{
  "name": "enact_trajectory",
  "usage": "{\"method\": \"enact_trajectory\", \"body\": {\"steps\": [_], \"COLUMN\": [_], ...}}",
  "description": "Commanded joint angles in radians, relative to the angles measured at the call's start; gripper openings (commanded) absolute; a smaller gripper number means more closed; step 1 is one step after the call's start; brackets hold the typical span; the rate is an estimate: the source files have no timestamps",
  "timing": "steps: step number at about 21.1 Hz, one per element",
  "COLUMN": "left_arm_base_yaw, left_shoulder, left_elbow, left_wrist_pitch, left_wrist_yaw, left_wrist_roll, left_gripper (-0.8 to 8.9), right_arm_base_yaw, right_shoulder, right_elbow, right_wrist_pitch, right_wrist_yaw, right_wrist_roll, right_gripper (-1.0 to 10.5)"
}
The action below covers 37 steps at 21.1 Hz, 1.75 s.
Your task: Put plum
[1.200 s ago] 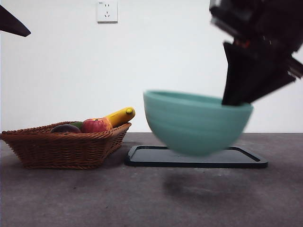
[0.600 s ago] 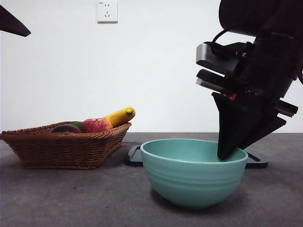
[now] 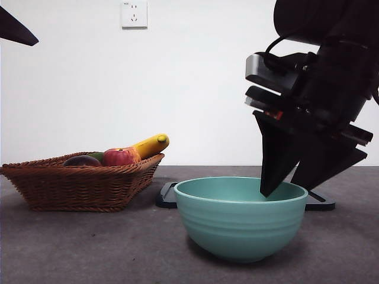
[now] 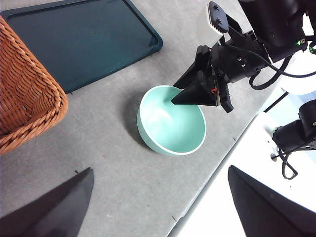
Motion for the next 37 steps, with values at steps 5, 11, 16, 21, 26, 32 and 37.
{"method": "enact_trajectory", "body": {"steps": [5, 11, 16, 21, 26, 32, 37], "left_arm_base_yaw": [-0.004, -0.004, -0.004, -0.004, -0.004, -0.004, -0.004], "left_shoulder": [0.006, 0.006, 0.006, 0.006, 0.006, 0.006, 0.006], "left_elbow": [0.018, 0.018, 0.018, 0.018, 0.018, 0.018, 0.018], "left_wrist_pitch": [0.005, 0.004, -0.014, -0.018, -0.018, -0.018, -0.018], "left_wrist_yaw": [0.008, 0.008, 0.008, 0.008, 0.008, 0.008, 0.008], "left_wrist_roll": [0.012, 0.012, 0.012, 0.012, 0.012, 0.012, 0.012], "left_gripper": [4.33, 4.33, 4.33, 4.33, 4.33, 4.33, 2.91], "right_arm_base_yaw": [0.008, 0.008, 0.009, 0.009, 0.009, 0.009, 0.009], "right_shoulder": [-0.176, -0.394, -0.526, -0.579, -0.582, -0.582, -0.582], "right_elbow": [0.095, 0.173, 0.173, 0.173, 0.173, 0.173, 0.173], "right_wrist_pitch": [-0.066, -0.184, -0.309, -0.434, -0.44, -0.439, -0.44], "right_wrist_yaw": [0.022, -0.024, -0.135, -0.208, -0.207, -0.207, -0.208], "right_wrist_roll": [-0.005, -0.012, -0.011, -0.013, -0.015, -0.015, -0.024], "right_gripper": [2.1, 2.1, 2.1, 2.1, 2.1, 2.1, 2.0]}}
